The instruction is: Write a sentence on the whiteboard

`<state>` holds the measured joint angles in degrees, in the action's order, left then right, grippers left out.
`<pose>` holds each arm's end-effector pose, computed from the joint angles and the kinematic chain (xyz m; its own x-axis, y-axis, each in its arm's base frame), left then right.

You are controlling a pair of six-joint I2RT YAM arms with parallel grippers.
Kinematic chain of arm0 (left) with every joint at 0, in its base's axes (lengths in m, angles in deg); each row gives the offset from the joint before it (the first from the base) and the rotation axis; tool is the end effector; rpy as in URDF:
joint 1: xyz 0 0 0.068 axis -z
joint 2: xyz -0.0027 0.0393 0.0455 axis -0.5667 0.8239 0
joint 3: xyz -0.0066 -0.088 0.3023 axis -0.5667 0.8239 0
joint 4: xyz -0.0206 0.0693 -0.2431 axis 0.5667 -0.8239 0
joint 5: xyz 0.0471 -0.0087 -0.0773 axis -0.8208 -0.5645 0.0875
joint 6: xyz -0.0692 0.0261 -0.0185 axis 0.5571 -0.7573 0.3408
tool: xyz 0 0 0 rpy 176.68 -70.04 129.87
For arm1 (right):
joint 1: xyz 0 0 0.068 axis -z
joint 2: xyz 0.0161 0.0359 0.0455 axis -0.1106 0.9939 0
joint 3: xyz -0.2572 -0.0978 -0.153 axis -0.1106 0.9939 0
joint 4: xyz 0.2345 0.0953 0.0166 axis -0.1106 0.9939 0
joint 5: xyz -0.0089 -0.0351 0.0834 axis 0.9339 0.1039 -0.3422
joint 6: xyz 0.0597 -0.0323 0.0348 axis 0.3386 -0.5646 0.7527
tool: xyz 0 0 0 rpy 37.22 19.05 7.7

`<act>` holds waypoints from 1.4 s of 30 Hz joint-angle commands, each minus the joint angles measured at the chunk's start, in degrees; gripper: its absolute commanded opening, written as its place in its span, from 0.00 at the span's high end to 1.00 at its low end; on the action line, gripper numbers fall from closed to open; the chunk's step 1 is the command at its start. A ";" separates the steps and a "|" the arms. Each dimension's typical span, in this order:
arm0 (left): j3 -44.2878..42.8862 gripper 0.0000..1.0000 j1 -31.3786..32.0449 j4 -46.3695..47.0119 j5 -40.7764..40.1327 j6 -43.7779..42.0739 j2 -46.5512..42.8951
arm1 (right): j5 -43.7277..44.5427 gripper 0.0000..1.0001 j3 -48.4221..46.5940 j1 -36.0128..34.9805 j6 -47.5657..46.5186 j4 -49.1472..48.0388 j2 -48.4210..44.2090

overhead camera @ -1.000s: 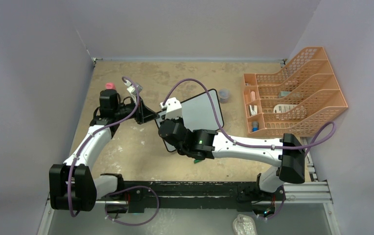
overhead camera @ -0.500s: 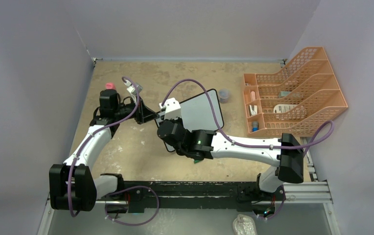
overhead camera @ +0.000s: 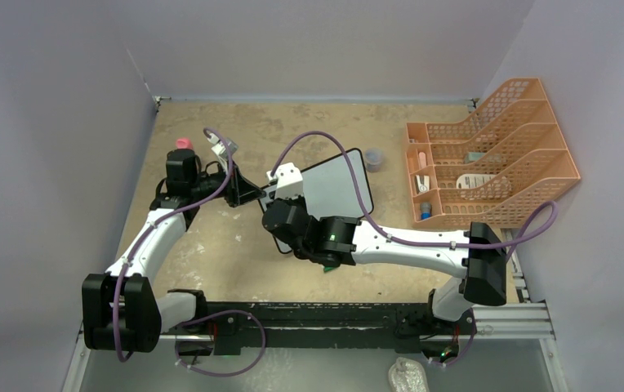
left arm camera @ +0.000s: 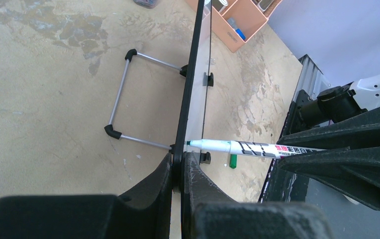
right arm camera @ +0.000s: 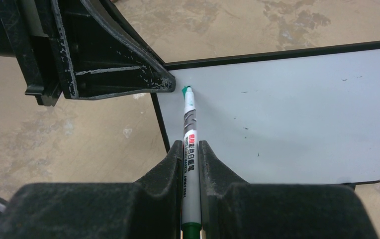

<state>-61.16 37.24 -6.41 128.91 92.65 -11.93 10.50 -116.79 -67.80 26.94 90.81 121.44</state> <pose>0.2342 -0.0665 0.2975 -0.5923 -0.0544 -0.8039 0.6917 0.4774 -0.5419 0.1492 0.3516 0.3667 -0.3285 0.0298 -0.9440 -0.3583 0.9209 0.1538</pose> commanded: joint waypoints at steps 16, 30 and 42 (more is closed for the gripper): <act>-2.32 1.00 0.18 0.08 0.23 -1.10 -0.31 | 3.95 1.00 -0.70 1.55 3.46 3.21 -1.37; -2.32 1.00 0.19 0.14 0.12 -1.10 -0.29 | 2.83 1.00 1.25 1.53 5.74 4.91 -2.54; -2.32 1.00 0.27 0.15 0.18 -1.10 -0.19 | -0.53 1.00 1.72 1.16 5.32 3.92 -2.10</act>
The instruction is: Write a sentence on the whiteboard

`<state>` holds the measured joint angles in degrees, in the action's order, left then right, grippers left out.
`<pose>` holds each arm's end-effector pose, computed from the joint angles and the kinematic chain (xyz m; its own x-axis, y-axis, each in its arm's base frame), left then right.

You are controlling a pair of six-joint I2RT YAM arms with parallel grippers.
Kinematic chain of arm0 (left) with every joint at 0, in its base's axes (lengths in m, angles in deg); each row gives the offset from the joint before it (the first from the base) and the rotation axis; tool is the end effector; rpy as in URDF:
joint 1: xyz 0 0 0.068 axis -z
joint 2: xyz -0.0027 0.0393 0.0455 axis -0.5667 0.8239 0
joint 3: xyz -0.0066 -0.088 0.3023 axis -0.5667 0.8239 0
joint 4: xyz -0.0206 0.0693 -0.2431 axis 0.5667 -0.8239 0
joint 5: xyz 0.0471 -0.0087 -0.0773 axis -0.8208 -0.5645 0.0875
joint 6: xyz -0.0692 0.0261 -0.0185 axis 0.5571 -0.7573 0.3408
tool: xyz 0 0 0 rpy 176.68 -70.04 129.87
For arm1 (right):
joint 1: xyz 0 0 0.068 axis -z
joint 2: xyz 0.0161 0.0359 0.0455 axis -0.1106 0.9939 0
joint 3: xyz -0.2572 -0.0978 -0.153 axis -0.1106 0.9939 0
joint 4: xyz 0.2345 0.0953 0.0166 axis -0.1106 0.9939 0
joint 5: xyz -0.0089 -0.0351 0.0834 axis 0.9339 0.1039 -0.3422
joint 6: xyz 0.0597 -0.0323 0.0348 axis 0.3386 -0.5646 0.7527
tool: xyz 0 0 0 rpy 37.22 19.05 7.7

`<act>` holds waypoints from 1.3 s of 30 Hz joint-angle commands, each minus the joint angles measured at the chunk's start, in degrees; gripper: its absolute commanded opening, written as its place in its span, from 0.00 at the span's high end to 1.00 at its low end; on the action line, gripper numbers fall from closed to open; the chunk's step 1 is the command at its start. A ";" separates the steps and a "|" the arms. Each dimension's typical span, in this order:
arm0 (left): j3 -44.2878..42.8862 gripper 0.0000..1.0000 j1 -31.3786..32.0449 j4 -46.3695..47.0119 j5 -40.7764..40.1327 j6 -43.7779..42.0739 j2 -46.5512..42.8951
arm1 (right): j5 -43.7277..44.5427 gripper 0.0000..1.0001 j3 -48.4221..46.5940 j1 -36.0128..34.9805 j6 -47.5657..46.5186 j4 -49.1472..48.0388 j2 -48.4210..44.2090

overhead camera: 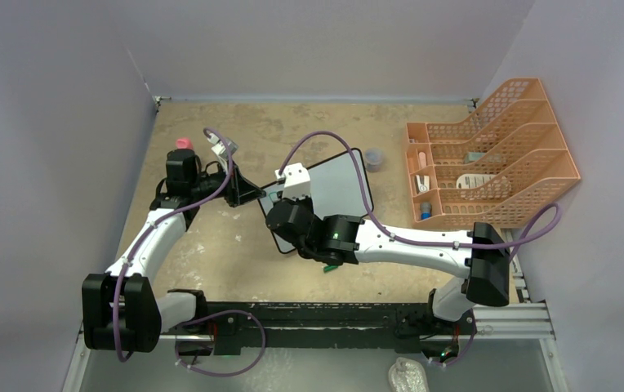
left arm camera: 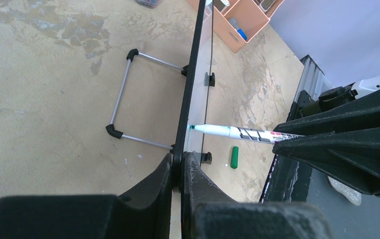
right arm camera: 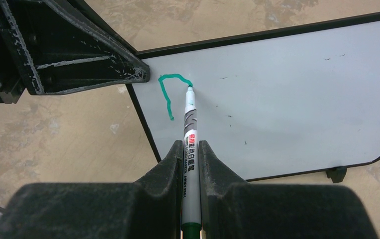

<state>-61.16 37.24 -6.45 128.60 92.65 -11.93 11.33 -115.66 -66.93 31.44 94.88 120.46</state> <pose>0.2344 -0.0663 0.2973 -0.5925 -0.0552 -0.8037 0.6891 0.4821 -0.5411 0.1523 0.3396 0.3589 -0.3667 0.0446 -0.9293 -0.3026 0.9388 0.1645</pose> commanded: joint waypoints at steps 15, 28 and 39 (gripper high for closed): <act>-2.41 1.00 0.28 0.19 0.45 -1.15 -0.11 | -3.58 1.00 0.01 -0.79 0.07 -0.28 -0.08; -2.41 1.00 0.33 0.17 0.43 -1.19 -0.04 | -2.78 1.00 -0.55 -1.08 -0.56 -0.35 0.29; -2.41 1.00 0.28 0.12 0.41 -1.19 0.06 | -2.31 1.00 -0.35 -1.08 0.77 2.14 0.74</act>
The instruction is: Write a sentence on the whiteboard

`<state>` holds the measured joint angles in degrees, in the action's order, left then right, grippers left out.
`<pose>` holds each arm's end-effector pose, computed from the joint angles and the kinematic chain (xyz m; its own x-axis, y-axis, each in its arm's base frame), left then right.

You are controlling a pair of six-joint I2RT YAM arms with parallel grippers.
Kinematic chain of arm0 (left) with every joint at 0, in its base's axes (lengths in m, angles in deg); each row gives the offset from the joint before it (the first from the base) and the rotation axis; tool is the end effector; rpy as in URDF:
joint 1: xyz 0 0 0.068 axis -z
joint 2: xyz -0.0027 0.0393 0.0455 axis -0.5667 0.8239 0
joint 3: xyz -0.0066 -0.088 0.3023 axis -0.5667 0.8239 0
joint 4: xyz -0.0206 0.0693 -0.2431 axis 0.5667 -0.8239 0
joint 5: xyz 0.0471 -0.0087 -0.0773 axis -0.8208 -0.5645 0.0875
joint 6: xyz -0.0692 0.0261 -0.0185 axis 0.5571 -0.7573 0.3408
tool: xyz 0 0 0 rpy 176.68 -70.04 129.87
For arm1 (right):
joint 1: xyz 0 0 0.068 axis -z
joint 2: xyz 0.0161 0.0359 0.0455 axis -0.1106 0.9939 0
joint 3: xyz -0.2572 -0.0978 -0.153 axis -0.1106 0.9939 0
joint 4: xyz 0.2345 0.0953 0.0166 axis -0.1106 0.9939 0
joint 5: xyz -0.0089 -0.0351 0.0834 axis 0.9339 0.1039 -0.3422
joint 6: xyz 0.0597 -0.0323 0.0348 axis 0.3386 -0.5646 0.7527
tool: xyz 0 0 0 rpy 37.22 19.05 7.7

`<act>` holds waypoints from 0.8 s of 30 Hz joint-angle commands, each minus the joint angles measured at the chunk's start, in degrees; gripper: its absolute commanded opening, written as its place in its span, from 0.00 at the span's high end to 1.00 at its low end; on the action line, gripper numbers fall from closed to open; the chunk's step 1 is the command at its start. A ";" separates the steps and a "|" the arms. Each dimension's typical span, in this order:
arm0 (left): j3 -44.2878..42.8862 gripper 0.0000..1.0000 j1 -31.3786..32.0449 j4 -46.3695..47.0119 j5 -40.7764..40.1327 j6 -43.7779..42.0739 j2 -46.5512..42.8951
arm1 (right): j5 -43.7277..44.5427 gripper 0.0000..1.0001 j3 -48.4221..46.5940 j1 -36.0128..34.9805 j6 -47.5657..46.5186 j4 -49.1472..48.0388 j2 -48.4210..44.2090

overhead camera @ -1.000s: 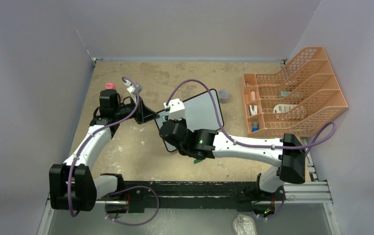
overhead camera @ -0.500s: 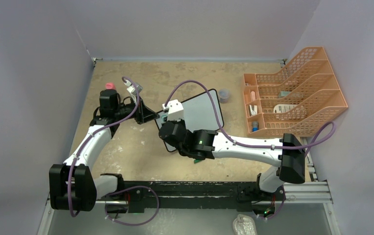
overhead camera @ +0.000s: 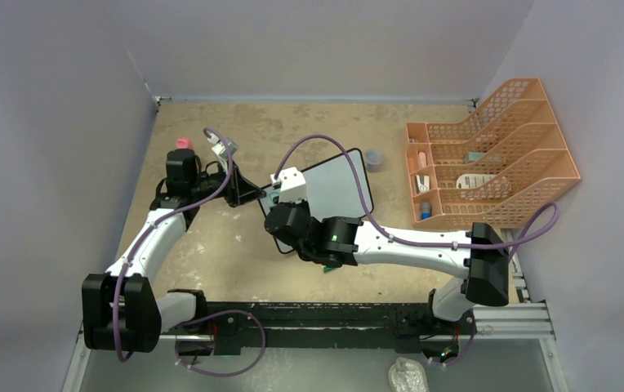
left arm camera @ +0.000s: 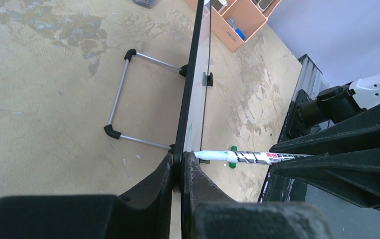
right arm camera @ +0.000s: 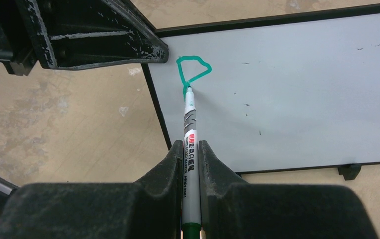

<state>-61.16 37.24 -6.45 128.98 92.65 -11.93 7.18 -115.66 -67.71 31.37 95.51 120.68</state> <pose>0.2341 -0.0665 0.2975 -0.5929 -0.0542 -0.8034 0.6918 0.4764 -0.5427 0.1454 0.3457 0.3547 -0.4044 0.0104 -0.9145 -0.3672 0.9140 0.1728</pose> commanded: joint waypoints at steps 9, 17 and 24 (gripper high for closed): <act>-2.49 1.00 0.27 0.10 0.17 -1.19 0.23 | 2.87 1.00 0.66 -0.29 1.81 3.10 0.08; -2.41 1.00 0.27 0.11 0.17 -1.19 0.15 | 4.10 1.00 1.18 -0.21 3.01 4.30 -0.34; -2.41 1.00 0.28 0.01 0.17 -1.21 0.05 | 4.75 1.00 1.28 -0.21 3.85 4.92 -0.44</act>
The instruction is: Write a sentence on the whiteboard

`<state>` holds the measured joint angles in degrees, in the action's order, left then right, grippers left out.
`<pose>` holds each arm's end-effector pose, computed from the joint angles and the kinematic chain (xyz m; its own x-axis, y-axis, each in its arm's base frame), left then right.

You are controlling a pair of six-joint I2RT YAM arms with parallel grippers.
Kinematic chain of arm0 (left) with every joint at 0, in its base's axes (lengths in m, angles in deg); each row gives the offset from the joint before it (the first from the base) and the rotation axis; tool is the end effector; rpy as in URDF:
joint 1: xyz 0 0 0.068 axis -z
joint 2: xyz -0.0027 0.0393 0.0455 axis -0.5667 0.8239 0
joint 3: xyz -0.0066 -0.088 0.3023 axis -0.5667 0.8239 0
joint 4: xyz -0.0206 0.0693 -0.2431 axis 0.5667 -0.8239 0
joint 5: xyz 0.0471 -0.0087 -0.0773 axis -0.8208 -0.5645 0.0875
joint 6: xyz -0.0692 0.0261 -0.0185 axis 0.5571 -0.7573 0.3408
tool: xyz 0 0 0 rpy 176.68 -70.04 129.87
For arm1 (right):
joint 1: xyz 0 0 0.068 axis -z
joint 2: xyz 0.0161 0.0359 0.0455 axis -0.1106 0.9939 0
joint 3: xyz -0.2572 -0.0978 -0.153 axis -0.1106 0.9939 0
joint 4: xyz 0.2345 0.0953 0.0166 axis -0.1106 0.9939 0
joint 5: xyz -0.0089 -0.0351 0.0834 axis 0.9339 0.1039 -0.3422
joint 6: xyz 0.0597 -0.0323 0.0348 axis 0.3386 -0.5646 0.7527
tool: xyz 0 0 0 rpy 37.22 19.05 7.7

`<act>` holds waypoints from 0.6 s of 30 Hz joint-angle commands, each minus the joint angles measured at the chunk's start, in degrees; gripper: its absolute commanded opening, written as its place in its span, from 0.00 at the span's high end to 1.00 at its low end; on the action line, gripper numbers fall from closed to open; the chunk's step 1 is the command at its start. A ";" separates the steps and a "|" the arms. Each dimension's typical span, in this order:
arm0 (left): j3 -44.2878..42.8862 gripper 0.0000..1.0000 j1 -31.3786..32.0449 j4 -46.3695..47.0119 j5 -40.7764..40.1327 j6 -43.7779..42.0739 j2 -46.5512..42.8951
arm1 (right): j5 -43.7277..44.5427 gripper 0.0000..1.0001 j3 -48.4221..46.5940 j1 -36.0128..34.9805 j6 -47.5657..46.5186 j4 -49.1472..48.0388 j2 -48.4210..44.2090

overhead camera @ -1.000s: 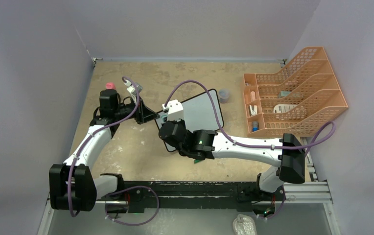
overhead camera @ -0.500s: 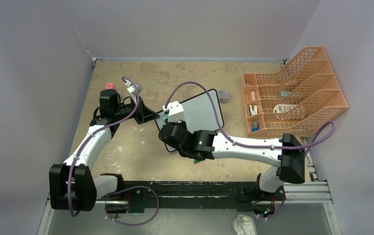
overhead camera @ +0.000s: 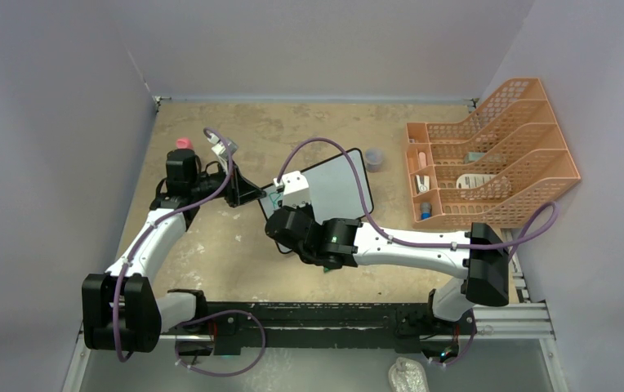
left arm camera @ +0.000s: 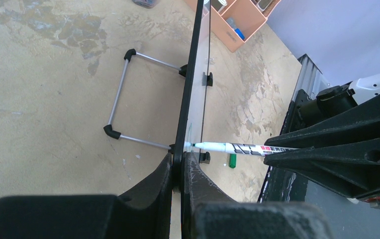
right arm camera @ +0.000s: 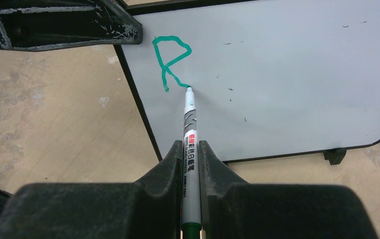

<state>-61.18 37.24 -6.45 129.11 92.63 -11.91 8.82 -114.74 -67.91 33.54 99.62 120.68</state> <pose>0.2341 -0.0666 0.2976 -0.5928 -0.0538 -0.8035 0.6929 0.4744 -0.5429 0.1435 0.3391 0.3427 -0.4260 -0.0268 -0.9043 -0.3311 0.9348 0.1283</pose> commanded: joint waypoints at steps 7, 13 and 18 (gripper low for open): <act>-2.39 1.00 0.29 0.00 -0.09 -1.26 0.13 | 2.85 1.00 0.57 -0.01 -0.01 -1.66 -2.61; -2.39 1.00 0.32 0.00 -0.22 -1.24 0.13 | 1.13 1.00 2.96 -0.01 -2.34 -5.54 -7.35; -2.39 1.00 0.28 -0.02 -0.30 -1.26 0.04 | 1.59 1.00 4.82 0.08 -2.65 -5.69 -7.97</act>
<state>-61.27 37.28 -6.52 129.15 92.65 -11.91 8.73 -110.74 -67.89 31.72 96.43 114.18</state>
